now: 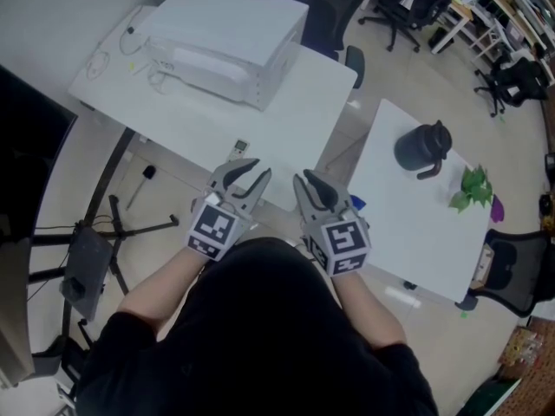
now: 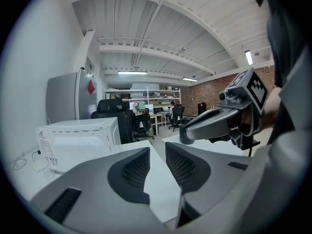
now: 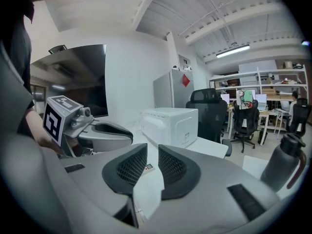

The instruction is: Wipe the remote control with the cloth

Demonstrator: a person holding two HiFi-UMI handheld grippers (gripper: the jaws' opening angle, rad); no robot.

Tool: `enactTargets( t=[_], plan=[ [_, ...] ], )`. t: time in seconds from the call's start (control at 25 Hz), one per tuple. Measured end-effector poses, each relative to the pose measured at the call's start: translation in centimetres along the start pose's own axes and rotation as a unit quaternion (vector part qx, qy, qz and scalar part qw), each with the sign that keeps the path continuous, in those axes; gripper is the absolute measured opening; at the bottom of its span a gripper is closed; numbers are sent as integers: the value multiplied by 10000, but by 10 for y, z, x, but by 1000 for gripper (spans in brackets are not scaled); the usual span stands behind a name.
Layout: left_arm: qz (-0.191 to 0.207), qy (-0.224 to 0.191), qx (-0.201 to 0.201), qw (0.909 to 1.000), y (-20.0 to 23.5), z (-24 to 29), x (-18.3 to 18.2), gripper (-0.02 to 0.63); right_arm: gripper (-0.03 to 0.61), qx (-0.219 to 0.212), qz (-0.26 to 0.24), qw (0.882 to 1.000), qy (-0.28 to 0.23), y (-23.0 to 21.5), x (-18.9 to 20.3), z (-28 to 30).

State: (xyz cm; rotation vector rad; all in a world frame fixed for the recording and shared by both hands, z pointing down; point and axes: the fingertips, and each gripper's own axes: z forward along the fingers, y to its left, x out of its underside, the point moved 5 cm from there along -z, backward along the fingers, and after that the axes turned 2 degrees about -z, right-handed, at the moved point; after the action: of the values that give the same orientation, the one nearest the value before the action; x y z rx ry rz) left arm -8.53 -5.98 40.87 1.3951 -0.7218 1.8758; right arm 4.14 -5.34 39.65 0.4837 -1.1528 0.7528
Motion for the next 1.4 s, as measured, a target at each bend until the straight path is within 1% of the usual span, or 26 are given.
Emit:
enactTargets(
  t=[0.04, 0.08, 0.16, 0.24, 0.4, 0.68, 1.12, 1.28, 1.4],
  plan=[
    [49, 0, 16, 10000, 0, -1, 1, 91, 69, -23, -17, 10000, -13, 2, -2, 1],
    [94, -5, 27, 10000, -1, -2, 1, 52, 51, -41, -32, 10000, -26, 3, -4, 1],
    [126, -21, 37, 9999, -1, -3, 0, 5, 25, -64, -20, 9999, -108, 6, -4, 3],
    [159, -30, 46, 9999, -3, -4, -1, 2, 14, -102, 14, 9999, -119, 8, -4, 3],
    [376, -23, 126, 9992, -4, -4, 0, 2, 9, -191, 41, 9998, -84, 11, -1, 5],
    [417, -16, 148, 9990, -7, -5, -2, 2, 9, -262, -17, 9996, 34, 15, 3, 4],
    [301, 22, 79, 9995, -7, -7, -1, 2, 8, -231, -113, 9996, 63, 15, 2, 4],
    [361, 34, 103, 9993, -7, -6, 0, 2, 8, -260, -124, 9996, 48, 16, 3, 5],
    [248, 33, 49, 9997, -8, -7, -1, 2, 8, -242, -102, 9996, 46, 17, 1, 4]
  ],
)
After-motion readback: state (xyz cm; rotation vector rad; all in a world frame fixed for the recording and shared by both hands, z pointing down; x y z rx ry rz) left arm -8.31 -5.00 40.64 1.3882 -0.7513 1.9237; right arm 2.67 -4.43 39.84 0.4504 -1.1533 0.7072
